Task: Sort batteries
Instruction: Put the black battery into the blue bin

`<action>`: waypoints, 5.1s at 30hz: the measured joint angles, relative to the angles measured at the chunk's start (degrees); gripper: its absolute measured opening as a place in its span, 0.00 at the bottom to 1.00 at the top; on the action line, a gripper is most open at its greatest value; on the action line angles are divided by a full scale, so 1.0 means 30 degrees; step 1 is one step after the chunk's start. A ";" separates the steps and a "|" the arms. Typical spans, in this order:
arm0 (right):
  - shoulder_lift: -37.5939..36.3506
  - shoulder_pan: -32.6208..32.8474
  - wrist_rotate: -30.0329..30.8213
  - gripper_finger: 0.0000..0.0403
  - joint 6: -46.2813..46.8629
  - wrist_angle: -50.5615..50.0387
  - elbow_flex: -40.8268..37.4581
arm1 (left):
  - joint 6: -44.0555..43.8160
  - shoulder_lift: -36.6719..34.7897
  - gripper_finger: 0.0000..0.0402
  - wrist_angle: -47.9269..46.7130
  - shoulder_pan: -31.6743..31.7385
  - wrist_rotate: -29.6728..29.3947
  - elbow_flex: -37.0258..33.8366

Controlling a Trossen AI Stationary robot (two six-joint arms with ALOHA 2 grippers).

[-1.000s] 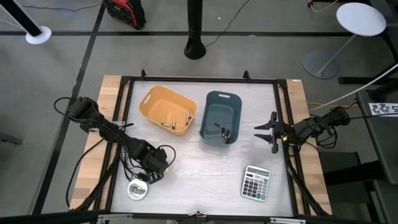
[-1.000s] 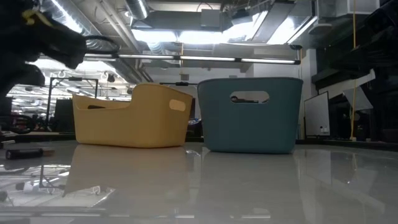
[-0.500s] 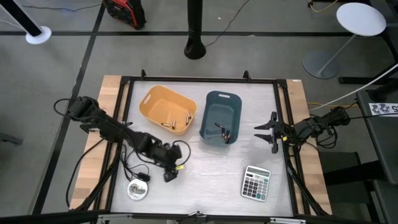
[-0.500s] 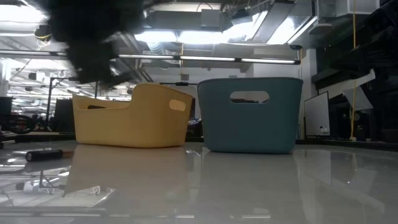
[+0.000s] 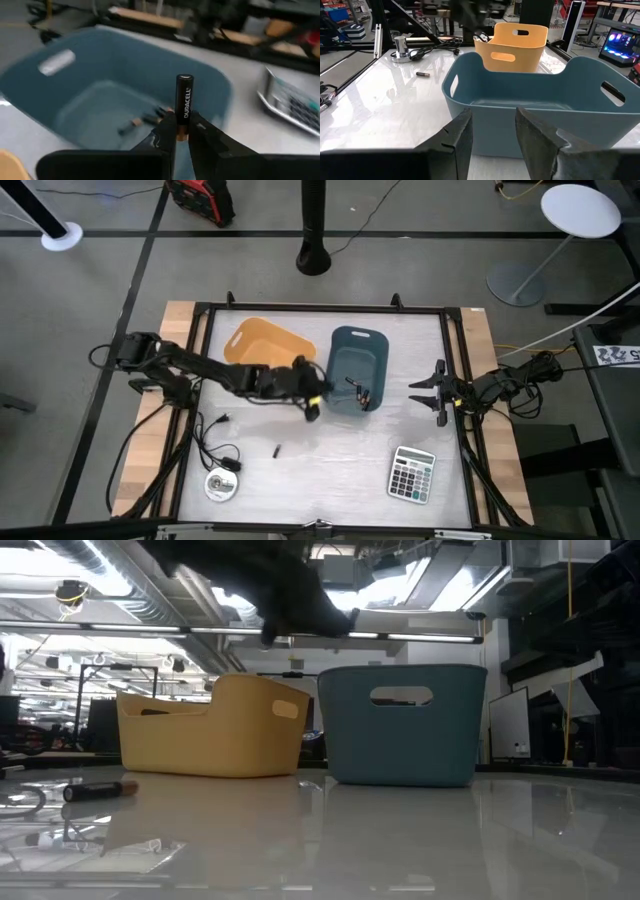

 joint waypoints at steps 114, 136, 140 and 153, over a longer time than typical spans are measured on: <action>0.0004 -0.0003 0.0002 0.36 0.0006 -0.0839 0.0000 | -1.9944 0.2713 0.35 -1.3002 -0.6375 0.5113 -0.0007; 0.0000 -0.0006 0.0003 0.36 0.0007 -0.0845 0.0000 | -1.7221 0.3014 0.35 -1.4396 -0.6184 0.5182 0.0029; 0.0004 -0.0004 0.0002 0.36 0.0000 -0.0846 0.0000 | -1.6711 0.3014 0.35 -1.4448 -0.6184 0.5157 0.0015; 0.0000 0.0000 -0.0001 0.36 0.0000 -0.0839 0.0000 | -1.6126 0.2999 0.03 -1.4965 -0.6176 0.5016 0.0000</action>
